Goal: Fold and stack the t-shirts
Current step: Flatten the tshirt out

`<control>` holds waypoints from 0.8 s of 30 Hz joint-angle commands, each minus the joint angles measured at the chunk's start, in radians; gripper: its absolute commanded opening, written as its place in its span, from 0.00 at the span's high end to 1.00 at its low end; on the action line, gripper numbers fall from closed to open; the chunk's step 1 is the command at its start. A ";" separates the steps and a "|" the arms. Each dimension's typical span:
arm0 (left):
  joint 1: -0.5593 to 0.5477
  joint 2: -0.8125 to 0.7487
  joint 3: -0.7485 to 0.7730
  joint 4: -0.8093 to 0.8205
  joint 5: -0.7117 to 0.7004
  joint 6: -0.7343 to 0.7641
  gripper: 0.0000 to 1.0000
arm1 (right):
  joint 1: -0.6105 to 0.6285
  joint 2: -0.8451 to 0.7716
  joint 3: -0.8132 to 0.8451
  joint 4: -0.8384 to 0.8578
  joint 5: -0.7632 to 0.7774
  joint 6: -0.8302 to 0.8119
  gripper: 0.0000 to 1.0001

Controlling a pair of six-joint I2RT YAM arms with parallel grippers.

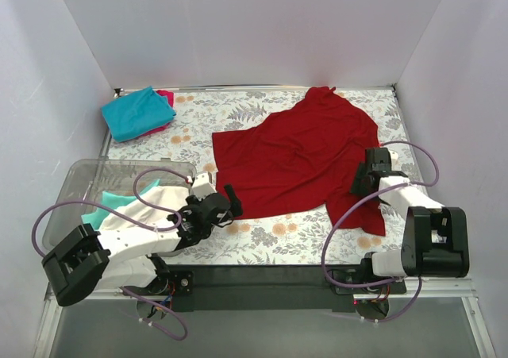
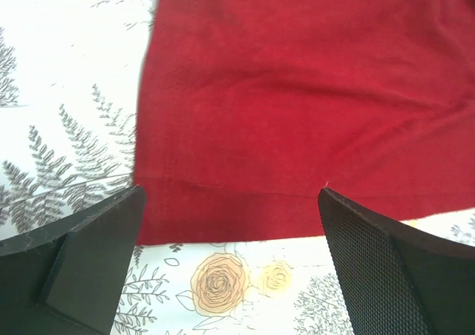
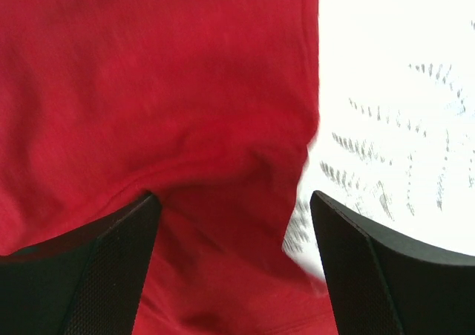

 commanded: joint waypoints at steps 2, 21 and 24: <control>0.008 0.068 0.020 -0.180 -0.120 -0.097 0.07 | -0.009 -0.133 -0.033 -0.058 -0.042 -0.028 0.26; -0.002 0.232 0.141 -0.484 -0.164 -0.341 0.19 | -0.006 -0.368 -0.053 0.015 -0.199 -0.070 0.26; -0.013 0.275 0.151 -0.484 -0.154 -0.362 0.25 | -0.006 -0.388 -0.058 0.025 -0.219 -0.071 0.26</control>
